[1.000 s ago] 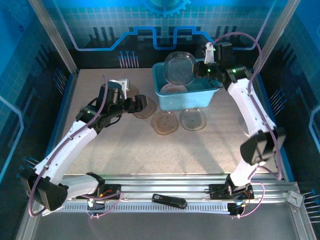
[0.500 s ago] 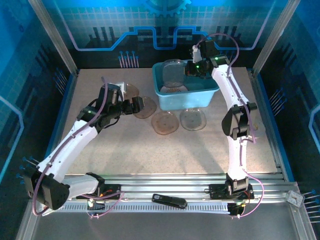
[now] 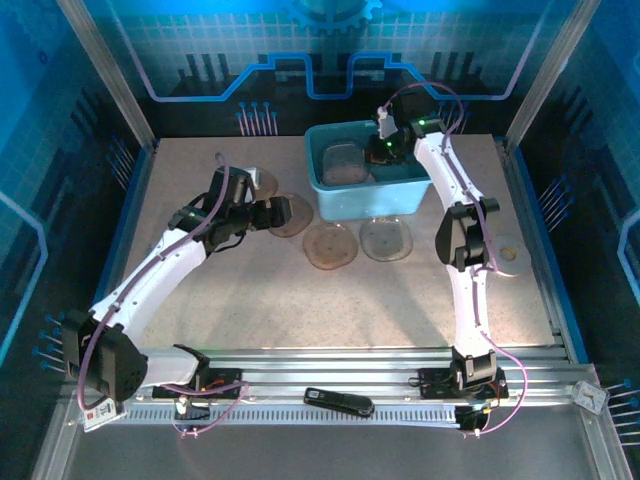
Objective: Place the plates into the plastic bin on the countertop
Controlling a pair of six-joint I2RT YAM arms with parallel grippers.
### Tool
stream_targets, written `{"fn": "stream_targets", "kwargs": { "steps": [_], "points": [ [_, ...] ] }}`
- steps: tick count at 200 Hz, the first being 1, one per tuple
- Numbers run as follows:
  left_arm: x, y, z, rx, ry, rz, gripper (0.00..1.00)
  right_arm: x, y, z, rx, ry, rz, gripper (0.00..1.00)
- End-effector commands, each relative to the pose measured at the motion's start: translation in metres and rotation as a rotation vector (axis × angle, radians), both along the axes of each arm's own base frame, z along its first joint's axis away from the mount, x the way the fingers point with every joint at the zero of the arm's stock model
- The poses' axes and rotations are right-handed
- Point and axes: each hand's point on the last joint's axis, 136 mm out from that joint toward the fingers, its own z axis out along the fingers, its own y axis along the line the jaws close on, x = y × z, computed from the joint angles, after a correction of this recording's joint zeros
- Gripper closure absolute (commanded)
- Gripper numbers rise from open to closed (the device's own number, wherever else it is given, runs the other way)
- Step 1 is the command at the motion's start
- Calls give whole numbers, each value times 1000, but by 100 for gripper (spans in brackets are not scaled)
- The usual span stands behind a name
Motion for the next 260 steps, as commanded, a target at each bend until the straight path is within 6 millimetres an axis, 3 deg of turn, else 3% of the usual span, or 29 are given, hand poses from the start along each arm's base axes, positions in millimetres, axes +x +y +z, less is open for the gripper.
{"fn": "stream_targets", "kwargs": {
  "steps": [1,97,149,187,215,260],
  "points": [
    [8,1,9,-9,-17,4,10,1,-4,-11,13,31,14,100],
    [17,-3,-2,-3,15,-2,10,7,-8,-72,-18,129,-1,96],
    [24,-2,-7,13,31,14,10,9,-14,-94,-67,147,-16,92],
    [27,-4,-10,12,45,11,10,13,-17,-93,-81,134,-35,81],
    [27,-5,-10,10,49,8,10,14,-18,-87,-86,117,-39,62],
    [22,-5,-15,7,66,1,10,14,-19,-62,-84,77,-41,43]
  ]
}}
